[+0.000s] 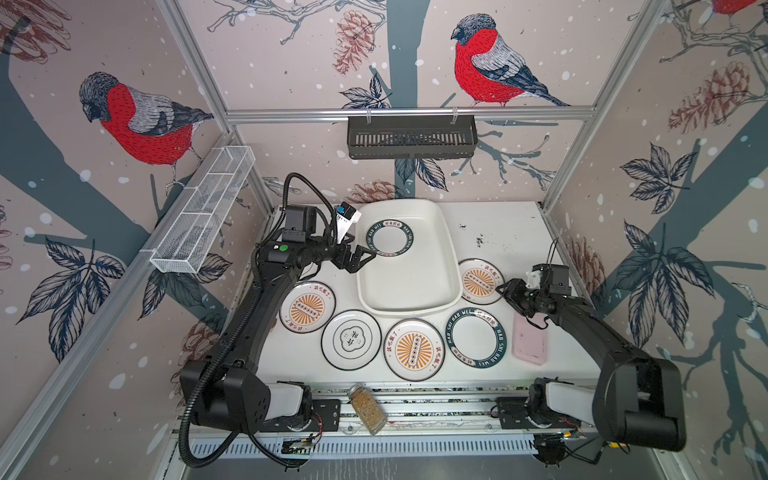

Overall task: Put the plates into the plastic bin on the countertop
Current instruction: 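Withdraw the right gripper and move it toward the orange-sunburst plate, then lower the right gripper onto the orange-sunburst plate's edge nearest the pink case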

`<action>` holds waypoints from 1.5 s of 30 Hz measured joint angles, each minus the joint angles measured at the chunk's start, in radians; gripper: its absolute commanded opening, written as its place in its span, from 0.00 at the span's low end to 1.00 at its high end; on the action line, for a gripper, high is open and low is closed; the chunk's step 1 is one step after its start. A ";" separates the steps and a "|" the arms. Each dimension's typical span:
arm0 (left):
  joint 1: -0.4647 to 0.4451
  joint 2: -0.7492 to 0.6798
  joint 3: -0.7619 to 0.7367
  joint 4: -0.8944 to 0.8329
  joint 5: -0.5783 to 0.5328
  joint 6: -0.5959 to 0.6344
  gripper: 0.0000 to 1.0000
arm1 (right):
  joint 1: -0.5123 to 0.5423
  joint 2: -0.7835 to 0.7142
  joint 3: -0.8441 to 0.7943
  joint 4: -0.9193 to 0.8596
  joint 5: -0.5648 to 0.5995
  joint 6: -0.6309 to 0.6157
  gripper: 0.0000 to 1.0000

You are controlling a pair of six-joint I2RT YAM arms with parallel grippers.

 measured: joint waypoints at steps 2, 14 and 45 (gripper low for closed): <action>-0.001 0.000 0.000 0.000 0.000 0.002 0.98 | 0.000 0.005 -0.007 0.006 0.000 0.000 0.49; -0.008 0.001 -0.004 0.002 0.000 0.002 0.98 | 0.006 0.080 -0.052 0.081 -0.005 0.008 0.48; -0.019 0.010 -0.017 0.013 -0.005 -0.023 0.98 | 0.022 0.297 -0.031 0.341 -0.016 0.132 0.31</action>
